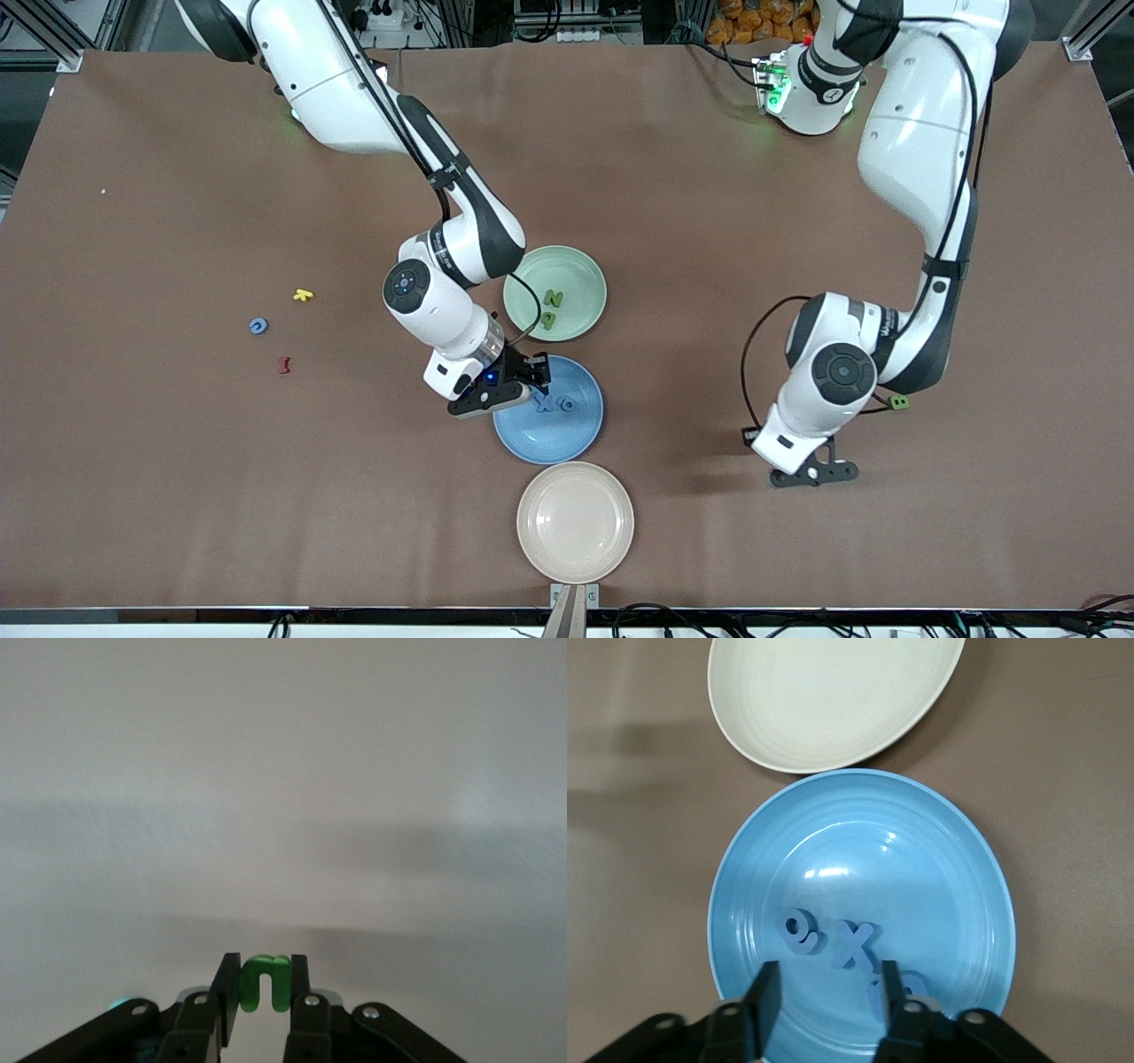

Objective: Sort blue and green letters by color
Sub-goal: 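Release the x onto the blue plate while the left gripper lifts the n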

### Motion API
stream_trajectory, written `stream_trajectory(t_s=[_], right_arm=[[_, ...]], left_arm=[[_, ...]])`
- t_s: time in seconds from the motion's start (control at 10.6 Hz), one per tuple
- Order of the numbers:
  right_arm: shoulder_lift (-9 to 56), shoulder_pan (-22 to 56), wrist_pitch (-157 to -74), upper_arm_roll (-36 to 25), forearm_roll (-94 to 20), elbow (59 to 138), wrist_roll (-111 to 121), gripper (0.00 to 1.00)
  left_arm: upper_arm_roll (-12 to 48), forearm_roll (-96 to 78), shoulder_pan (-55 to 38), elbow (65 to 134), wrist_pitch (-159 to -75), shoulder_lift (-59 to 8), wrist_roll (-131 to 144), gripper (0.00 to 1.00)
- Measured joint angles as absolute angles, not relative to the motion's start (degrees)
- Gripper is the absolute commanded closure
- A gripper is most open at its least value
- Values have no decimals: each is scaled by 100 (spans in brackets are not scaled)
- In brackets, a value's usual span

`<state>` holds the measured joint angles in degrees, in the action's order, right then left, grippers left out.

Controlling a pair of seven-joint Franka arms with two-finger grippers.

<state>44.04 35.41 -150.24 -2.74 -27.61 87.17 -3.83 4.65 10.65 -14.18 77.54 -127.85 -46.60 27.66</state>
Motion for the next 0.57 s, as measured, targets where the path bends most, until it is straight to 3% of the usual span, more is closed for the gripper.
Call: stream_trajectory(t_s=[0.28, 0.38, 0.57], right_arm=[[4426, 3541, -15024, -290, -2761, 8676, -374, 11], [4425, 3536, -15025, -307, -2761, 8658, -373, 0], [4417, 3450, -14994, -362, -2760, 8663, -371, 0]], left_arm=[[1275, 957, -1418, 7834, -11722, -4238, 3545, 100], [1512, 940, -1420, 8006, -11679, -4133, 3747, 100], [1930, 927, -1439, 8330, -11723, -4003, 4272, 100]])
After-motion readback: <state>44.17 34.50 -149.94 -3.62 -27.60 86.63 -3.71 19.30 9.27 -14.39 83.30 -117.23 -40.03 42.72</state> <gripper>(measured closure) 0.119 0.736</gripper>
